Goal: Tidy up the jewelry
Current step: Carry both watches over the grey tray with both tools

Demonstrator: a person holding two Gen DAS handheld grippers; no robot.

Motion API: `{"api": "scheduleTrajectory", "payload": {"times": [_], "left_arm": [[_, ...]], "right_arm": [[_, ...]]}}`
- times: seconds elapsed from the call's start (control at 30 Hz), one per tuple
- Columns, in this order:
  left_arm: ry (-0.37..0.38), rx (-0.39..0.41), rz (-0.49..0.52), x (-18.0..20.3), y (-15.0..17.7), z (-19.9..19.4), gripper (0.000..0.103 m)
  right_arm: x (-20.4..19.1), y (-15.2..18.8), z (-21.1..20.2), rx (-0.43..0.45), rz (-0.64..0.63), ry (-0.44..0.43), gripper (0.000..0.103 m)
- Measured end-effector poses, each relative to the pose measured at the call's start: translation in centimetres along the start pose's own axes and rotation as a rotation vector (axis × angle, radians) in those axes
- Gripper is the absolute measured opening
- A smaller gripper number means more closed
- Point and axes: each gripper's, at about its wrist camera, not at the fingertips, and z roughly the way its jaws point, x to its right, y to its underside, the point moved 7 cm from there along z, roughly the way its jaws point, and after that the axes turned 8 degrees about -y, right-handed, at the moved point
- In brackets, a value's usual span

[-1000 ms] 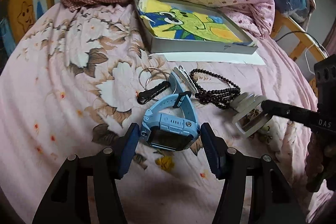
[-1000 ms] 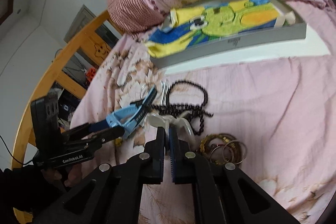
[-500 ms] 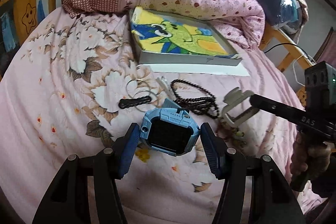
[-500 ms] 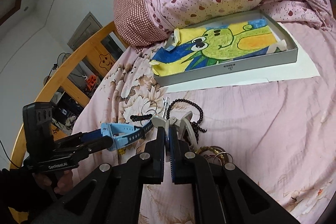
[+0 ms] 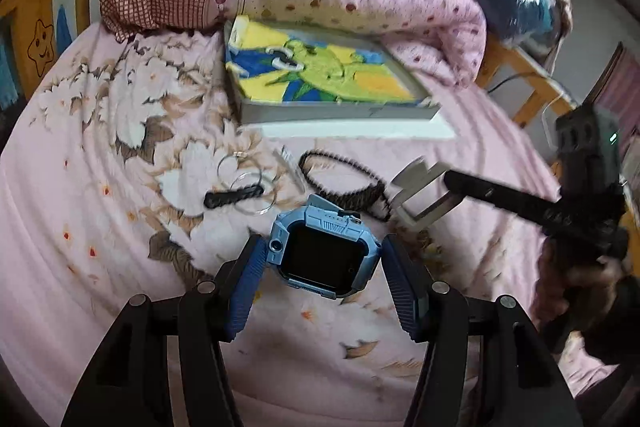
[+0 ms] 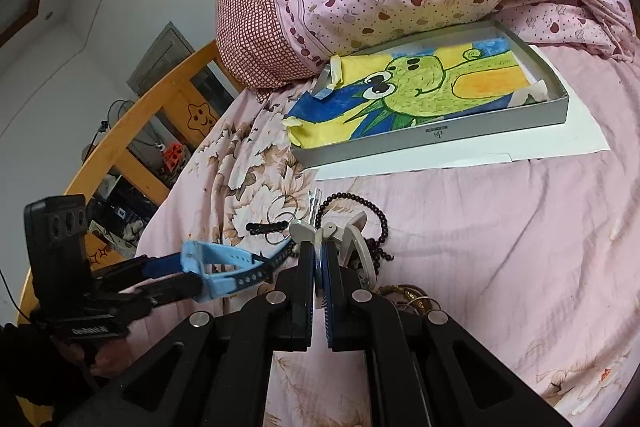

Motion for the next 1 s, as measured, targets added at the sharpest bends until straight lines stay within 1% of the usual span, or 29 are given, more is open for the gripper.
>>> {"api": "scheduleTrajectory", "payload": {"times": [0.1,0.2,0.27,0.37,0.43,0.53,0.6,0.7,0.8,1.0], "left_arm": [[-0.013,0.041,-0.008,0.0,-1.2,-1.1,0.053],[-0.033,0.072,-0.022,-0.3,-2.9,-1.4,0.053],[-0.053,0.089,-0.042,-0.8,-4.6,-0.8,0.053],[-0.044,0.134,-0.093,-1.9,-7.8,0.4,0.053],[-0.043,0.162,-0.101,-2.6,-9.8,1.3,0.053],[-0.041,0.194,-0.098,-3.2,-12.7,3.3,0.053],[-0.044,0.191,-0.096,-3.6,-14.2,5.4,0.053],[-0.041,0.177,-0.103,-4.2,-15.5,8.1,0.053],[-0.042,0.148,-0.114,-4.6,-15.7,10.5,0.053],[-0.059,0.102,-0.11,-5.1,-15.1,13.2,0.053]], "right_arm": [[-0.1,-1.4,-0.2,0.018,-0.004,-0.012,0.005],[-0.1,-3.7,0.1,0.032,-0.037,-0.015,0.005],[0.1,-5.8,0.4,0.049,-0.055,-0.02,0.005],[0.9,-8.8,1.2,0.073,-0.069,-0.019,0.005],[1.8,-10.7,2.2,0.082,-0.07,-0.007,0.005],[3.6,-12.9,4.1,0.079,-0.037,-0.008,0.005],[4.7,-13.9,5.3,0.073,-0.018,-0.006,0.005],[6.1,-14.3,7.0,0.053,0.001,-0.009,0.005],[7.4,-14.2,8.5,0.036,0.024,-0.002,0.005],[9.4,-13.3,9.7,0.012,0.03,0.051,0.005]]}}
